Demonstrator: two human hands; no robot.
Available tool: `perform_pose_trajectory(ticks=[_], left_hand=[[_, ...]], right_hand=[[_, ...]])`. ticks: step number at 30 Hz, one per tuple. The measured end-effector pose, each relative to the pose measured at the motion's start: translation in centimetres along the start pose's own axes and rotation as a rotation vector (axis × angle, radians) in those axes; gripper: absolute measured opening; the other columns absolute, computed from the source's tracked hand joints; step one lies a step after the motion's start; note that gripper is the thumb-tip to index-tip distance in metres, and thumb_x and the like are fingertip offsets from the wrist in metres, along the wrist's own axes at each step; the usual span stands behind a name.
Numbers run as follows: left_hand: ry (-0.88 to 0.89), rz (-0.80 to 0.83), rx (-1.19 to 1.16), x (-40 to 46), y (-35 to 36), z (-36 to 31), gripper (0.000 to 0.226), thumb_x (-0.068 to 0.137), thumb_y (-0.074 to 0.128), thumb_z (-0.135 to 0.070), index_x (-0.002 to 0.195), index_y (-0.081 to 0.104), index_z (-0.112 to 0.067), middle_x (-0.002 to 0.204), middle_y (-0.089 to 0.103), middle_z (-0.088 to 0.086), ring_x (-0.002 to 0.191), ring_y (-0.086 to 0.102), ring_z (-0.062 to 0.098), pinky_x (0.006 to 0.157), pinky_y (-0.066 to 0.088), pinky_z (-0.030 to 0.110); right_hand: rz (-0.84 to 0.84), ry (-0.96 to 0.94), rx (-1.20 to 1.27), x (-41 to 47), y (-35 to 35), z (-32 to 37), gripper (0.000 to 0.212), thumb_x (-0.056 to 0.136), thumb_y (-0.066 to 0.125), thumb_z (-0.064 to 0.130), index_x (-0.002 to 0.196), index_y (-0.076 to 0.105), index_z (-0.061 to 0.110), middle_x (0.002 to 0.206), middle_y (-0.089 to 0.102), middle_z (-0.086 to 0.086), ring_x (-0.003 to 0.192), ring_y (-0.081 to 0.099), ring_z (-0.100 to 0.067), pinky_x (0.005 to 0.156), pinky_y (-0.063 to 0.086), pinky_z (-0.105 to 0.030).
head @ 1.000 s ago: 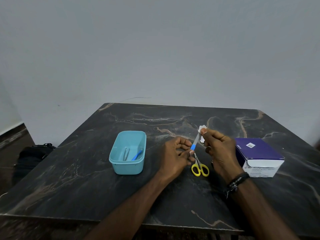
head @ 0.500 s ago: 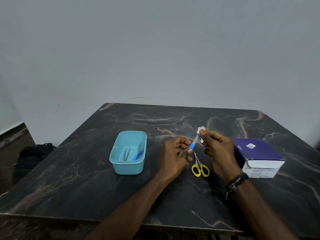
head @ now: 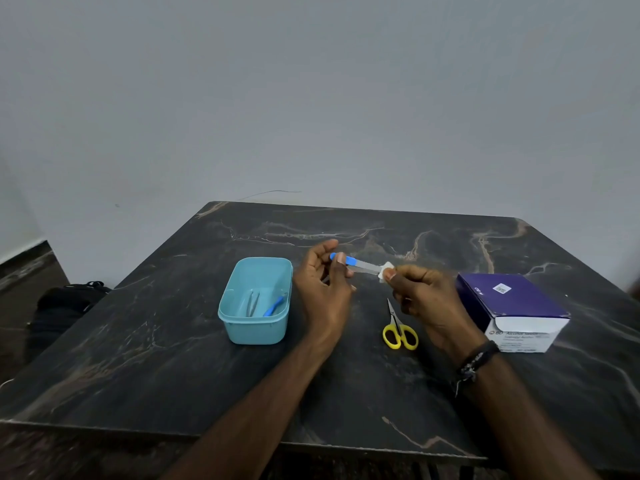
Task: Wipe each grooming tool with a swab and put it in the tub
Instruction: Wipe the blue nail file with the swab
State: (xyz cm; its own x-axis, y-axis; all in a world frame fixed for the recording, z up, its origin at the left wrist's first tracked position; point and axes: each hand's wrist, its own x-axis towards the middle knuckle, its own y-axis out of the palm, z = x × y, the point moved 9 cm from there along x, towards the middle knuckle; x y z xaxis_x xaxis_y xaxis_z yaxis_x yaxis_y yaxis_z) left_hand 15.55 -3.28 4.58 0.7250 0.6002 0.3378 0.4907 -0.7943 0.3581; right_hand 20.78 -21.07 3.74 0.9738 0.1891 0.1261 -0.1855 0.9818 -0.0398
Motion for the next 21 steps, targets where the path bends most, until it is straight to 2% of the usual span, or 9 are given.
perform_pose_trajectory(ticks=[4,8,11,13,17,19,21], left_hand=[[-0.002,-0.032,-0.041,0.2,-0.5,-0.1,0.019,0.09,0.064,-0.006,0.108,0.061,-0.01,0.088,0.068,0.015,0.062,0.062,0.011,0.048,0.051,0.025],[-0.001,0.008,-0.02,0.0,0.0,0.0,0.019,0.086,0.068,-0.005,0.104,0.064,-0.006,0.083,0.069,0.014,0.062,0.062,0.018,0.051,0.052,0.03],[0.027,0.076,0.059,-0.2,0.6,-0.1,0.019,0.084,0.071,-0.006,0.095,0.065,-0.02,0.079,0.071,0.008,0.067,0.065,0.019,0.063,0.056,0.042],[0.049,0.12,0.097,-0.4,0.9,-0.2,0.025,0.085,0.07,-0.006,0.09,0.064,-0.029,0.074,0.07,0.0,0.068,0.067,0.012,0.066,0.056,0.036],[0.09,0.098,0.139,-0.4,0.6,-0.8,0.027,0.087,0.068,-0.008,0.091,0.062,-0.034,0.076,0.07,-0.007,0.072,0.067,0.003,0.067,0.054,0.021],[0.11,0.086,0.179,-0.2,0.4,-0.8,0.023,0.089,0.067,-0.012,0.095,0.062,-0.034,0.078,0.071,-0.01,0.076,0.069,0.003,0.07,0.055,0.022],[0.114,0.073,0.2,0.0,0.1,-0.5,0.019,0.09,0.066,-0.016,0.101,0.063,-0.031,0.081,0.072,-0.01,0.078,0.069,0.005,0.071,0.058,0.03]], right_hand=[[0.083,-0.013,-0.162,-0.6,1.6,0.0,0.014,0.086,0.069,0.017,0.08,0.077,0.008,0.051,0.05,0.0,0.049,0.041,-0.007,0.048,0.033,-0.021],[0.113,-0.05,-0.195,-1.0,2.6,0.4,0.012,0.087,0.067,0.01,0.084,0.075,0.001,0.046,0.056,0.009,0.044,0.046,0.001,0.046,0.036,-0.012],[0.086,-0.077,-0.183,-1.1,2.4,0.8,0.013,0.087,0.067,0.009,0.086,0.074,-0.002,0.048,0.06,0.009,0.046,0.049,0.002,0.051,0.039,-0.015],[0.093,-0.083,-0.175,-1.2,2.4,1.0,0.014,0.087,0.067,0.007,0.088,0.074,-0.004,0.049,0.061,0.009,0.046,0.05,0.002,0.052,0.039,-0.015],[0.184,-0.051,-0.239,-1.6,3.2,0.9,0.012,0.088,0.066,0.008,0.09,0.074,0.0,0.049,0.061,0.013,0.046,0.053,0.005,0.047,0.038,-0.008],[0.186,-0.033,-0.267,-1.5,3.3,0.6,0.011,0.087,0.066,0.01,0.09,0.075,0.002,0.05,0.062,0.013,0.047,0.053,0.005,0.047,0.038,-0.008],[0.122,-0.033,-0.241,-1.3,2.8,0.6,0.01,0.088,0.066,0.009,0.089,0.075,0.003,0.05,0.062,0.014,0.047,0.053,0.006,0.048,0.039,-0.008]])
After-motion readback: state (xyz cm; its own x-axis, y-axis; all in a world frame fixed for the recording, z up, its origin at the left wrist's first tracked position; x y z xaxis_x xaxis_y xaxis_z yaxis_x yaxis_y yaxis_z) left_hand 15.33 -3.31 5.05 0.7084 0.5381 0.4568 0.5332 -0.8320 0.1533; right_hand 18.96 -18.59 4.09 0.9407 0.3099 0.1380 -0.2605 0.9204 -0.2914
